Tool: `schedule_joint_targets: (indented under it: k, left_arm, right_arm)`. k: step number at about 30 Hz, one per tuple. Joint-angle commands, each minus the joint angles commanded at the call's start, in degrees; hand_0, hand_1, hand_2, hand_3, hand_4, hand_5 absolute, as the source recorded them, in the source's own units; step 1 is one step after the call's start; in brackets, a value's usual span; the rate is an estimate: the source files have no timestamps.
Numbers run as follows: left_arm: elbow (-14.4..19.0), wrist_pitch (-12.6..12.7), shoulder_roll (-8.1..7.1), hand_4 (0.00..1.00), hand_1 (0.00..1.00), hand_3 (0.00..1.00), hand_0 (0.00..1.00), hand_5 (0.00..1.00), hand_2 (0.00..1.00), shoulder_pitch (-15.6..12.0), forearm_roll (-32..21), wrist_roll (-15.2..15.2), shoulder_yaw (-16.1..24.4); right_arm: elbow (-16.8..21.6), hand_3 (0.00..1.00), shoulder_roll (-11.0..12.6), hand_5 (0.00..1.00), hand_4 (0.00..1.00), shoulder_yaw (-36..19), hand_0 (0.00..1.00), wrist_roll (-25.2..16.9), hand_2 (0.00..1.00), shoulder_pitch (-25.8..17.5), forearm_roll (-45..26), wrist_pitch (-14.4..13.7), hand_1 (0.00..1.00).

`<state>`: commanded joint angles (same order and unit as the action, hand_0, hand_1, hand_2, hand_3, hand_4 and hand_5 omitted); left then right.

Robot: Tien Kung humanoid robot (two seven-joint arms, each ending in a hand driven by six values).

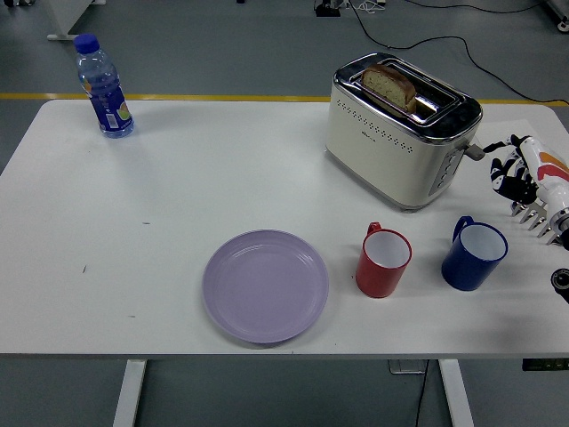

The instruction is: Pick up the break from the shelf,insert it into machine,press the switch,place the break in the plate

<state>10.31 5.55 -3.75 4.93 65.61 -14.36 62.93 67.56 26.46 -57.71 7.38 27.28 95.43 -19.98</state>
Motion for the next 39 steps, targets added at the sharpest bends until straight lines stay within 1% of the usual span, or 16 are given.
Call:
schedule_joint_targets:
  k: [16, 32, 39]
  left_arm:
    - [0.0, 0.0, 0.02, 0.281, 0.694, 0.567, 0.687, 0.825, 0.681, 0.2, -0.2, 0.0, -0.2]
    - [0.0, 0.0, 0.05, 0.281, 0.695, 0.568, 0.687, 0.827, 0.680, 0.3, -0.1, -0.1, -0.1]
    - [0.0, 0.0, 0.12, 0.281, 0.694, 0.568, 0.687, 0.826, 0.681, 0.3, -0.2, 0.0, -0.2]
  right_arm:
    - [-2.3, 0.603, -1.8, 0.002, 0.553, 1.4, 0.111, 0.8, 0.232, 1.9, 0.8, -0.4, 0.107]
    - [-5.0, 0.593, -2.9, 0.002, 0.555, 2.4, 0.100, 1.3, 0.231, 2.4, 0.9, -0.2, 0.107]
    - [-6.4, 0.591, -3.7, 0.002, 0.554, 2.8, 0.100, 1.1, 0.231, 2.3, 0.7, -0.5, 0.106]
